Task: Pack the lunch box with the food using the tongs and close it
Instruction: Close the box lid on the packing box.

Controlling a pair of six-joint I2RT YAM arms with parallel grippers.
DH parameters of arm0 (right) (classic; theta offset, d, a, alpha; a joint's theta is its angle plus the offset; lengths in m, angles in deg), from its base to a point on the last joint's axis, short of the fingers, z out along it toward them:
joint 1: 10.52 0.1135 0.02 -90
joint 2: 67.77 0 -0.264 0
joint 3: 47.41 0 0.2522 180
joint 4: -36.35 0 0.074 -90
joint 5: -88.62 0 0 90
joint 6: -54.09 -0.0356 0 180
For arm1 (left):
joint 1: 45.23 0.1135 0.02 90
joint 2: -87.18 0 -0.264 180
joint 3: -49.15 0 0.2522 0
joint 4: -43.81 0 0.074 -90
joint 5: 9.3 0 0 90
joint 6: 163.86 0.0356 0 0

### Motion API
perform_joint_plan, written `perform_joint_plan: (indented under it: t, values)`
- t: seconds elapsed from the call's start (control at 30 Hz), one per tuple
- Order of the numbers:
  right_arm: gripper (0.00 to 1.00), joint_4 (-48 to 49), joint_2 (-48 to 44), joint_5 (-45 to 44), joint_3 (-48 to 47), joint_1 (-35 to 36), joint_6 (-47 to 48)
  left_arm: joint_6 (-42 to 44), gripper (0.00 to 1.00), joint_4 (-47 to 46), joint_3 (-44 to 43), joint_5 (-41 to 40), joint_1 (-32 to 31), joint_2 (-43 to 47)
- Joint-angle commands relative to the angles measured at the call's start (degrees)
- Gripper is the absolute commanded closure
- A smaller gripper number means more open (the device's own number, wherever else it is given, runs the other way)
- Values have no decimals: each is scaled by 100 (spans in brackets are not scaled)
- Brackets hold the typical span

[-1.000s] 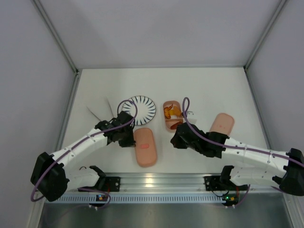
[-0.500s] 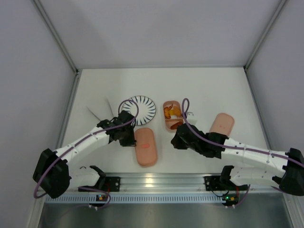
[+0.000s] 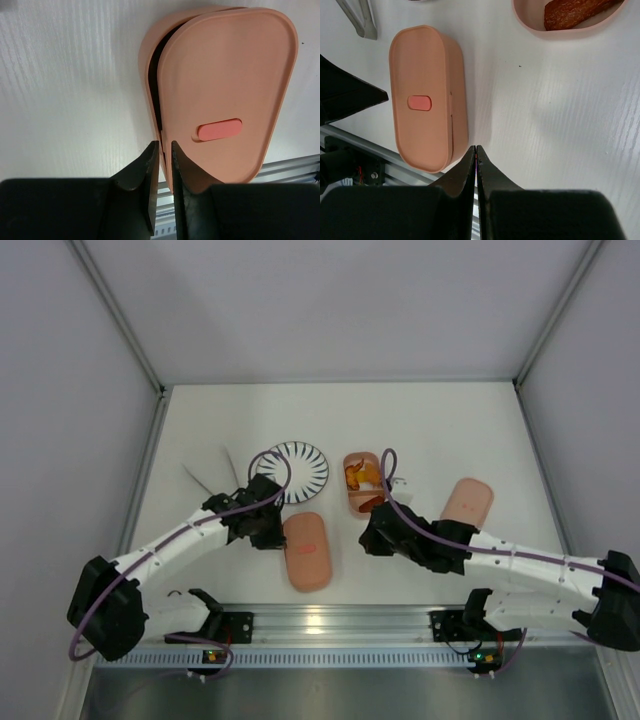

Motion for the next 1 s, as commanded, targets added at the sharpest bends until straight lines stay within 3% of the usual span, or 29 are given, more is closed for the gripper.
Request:
perform_joint_plan:
  t: [0.0, 0.17, 0.6, 0.97]
  values:
    - [100, 354, 57, 37, 7, 157, -24, -9, 79, -142, 89, -68, 35, 171]
    - [100, 503, 364, 46, -133, 157, 81, -9, 76, -28, 63, -60, 26, 346]
    - [100, 248, 2420, -463, -1478, 157, 372, -61, 72, 245, 89, -288, 26, 856]
    - [84, 187, 3080, -578, -2032, 114, 407, -53, 70, 359, 151, -350, 43, 1076]
